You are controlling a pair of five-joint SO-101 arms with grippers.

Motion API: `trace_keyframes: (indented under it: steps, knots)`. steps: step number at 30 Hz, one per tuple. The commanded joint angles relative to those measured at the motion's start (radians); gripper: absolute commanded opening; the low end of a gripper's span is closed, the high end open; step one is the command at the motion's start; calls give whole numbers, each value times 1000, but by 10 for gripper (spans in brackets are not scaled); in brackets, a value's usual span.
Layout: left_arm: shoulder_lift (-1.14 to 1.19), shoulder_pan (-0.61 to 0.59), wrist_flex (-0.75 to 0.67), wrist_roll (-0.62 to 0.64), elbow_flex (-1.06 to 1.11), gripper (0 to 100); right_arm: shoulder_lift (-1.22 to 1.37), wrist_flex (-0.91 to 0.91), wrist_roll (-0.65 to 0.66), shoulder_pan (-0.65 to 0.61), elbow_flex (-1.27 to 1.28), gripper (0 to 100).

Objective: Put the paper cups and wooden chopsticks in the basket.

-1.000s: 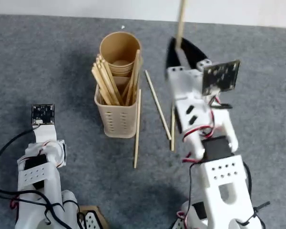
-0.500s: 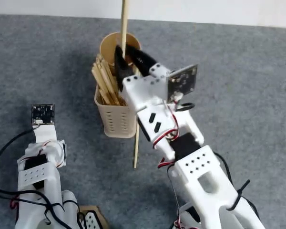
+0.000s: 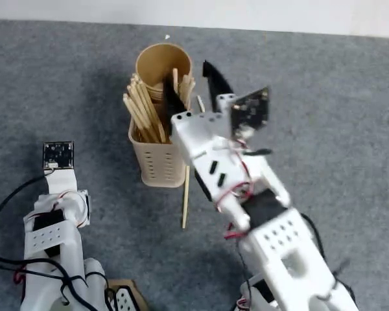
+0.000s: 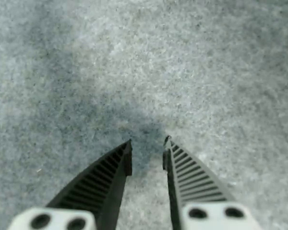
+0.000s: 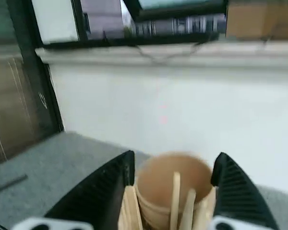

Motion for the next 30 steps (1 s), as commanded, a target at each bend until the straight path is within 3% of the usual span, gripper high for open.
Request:
trace_keyframes:
  steps: [1,5,9,16,22,30]
  knots:
    - [-18,13,-14,-9,-7,140,-157,259,-11,53,-147,215]
    - [-18,13,-14,-9,-7,140,-174,440,-11,277,-189,146]
    - [-18,15,-14,-9,-7,140,-82,521,-3,432,-15,139]
    - [-19,13,-14,-9,-5,140,205,317,149,384,317,159]
    - [-19,10,-14,-9,-5,140,453,243,48,334,259,307]
    - [-19,10,-14,-9,-7,140,711,242,40,323,156,307]
